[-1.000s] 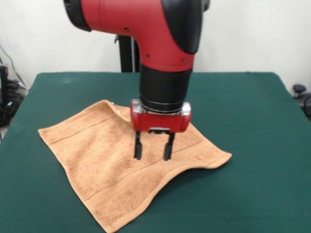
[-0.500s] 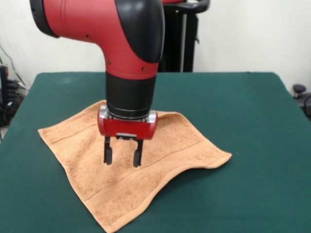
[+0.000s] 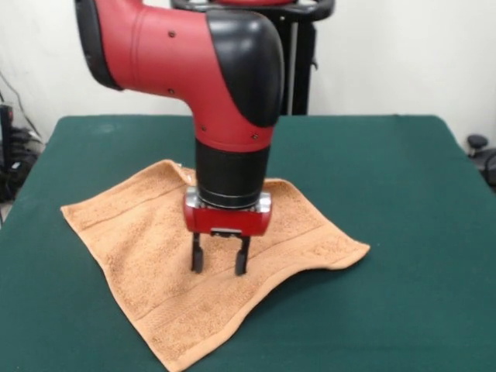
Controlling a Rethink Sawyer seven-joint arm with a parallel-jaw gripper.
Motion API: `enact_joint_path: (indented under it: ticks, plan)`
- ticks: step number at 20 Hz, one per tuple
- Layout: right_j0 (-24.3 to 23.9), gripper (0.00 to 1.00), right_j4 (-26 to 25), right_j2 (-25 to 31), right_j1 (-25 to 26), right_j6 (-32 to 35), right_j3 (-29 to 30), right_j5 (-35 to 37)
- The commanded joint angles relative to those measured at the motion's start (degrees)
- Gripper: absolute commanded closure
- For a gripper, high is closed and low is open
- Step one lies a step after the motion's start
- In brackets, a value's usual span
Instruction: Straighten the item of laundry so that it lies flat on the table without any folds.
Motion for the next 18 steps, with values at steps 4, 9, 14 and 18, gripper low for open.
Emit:
enact_joint_path:
  ticks: [4,9,14,18]
  plan:
    - [5.26,0.0,3.89,1.06,2.26,13.71,1.3,2.45]
    - [6.94,0.0,5.02,-0.26,0.99,14.35,1.83,3.79]
    - [8.72,0.0,6.2,-1.61,2.89,15.15,0.24,2.73]
    - [9.42,0.0,7.09,-2.16,6.47,15.06,-3.55,1.65]
